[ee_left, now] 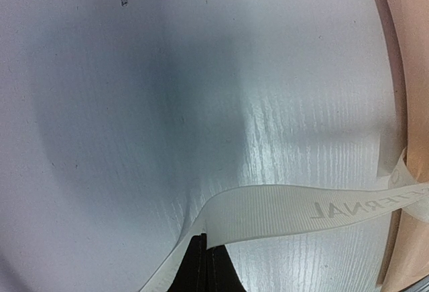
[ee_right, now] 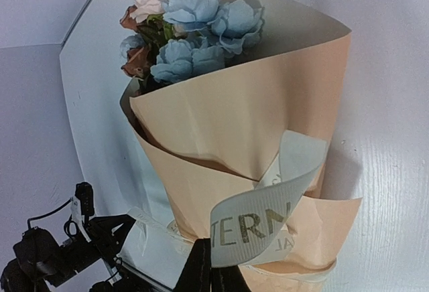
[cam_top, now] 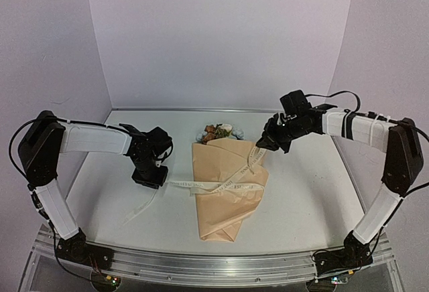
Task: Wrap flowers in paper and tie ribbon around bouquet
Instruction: Cross the ribbon over the folded bouquet.
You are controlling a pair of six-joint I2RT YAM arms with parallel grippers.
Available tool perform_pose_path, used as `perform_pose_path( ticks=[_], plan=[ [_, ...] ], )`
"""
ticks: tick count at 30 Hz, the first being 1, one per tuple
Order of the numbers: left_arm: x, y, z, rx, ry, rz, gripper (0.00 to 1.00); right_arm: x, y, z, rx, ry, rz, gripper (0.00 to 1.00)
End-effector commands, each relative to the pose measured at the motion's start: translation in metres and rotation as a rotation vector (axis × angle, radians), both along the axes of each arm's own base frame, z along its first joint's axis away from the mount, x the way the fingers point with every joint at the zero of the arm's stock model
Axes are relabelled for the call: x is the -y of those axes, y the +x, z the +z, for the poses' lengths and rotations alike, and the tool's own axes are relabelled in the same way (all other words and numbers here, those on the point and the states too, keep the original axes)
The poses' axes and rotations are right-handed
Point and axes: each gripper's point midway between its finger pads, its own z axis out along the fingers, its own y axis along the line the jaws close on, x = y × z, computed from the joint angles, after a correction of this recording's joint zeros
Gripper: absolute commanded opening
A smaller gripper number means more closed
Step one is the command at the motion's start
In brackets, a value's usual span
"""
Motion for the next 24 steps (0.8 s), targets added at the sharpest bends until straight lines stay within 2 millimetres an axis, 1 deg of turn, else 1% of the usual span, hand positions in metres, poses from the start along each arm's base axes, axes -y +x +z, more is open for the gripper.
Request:
perform_pose_path(
  ticks=[1,8,12,19,24],
  plan=[
    [0.006,0.007,0.008,0.029,-0.019,-0.012,0.0,-0.018,0.004,0.007,0.103,0.062,0.187,0.0],
    [0.007,0.007,0.008,0.026,-0.02,-0.009,0.0,0.0,0.003,-0.014,0.129,0.029,0.218,0.0],
    [0.007,0.008,0.008,0.022,-0.014,-0.015,0.0,0.017,0.003,-0.024,0.132,-0.017,0.188,0.0],
    [0.007,0.009,0.009,0.021,-0.004,-0.025,0.0,0.035,0.001,-0.031,0.145,-0.053,0.18,0.0],
    [0.007,0.009,0.008,0.017,-0.002,-0.025,0.0,0.028,-0.001,-0.027,0.135,-0.008,0.21,0.0]
  ],
)
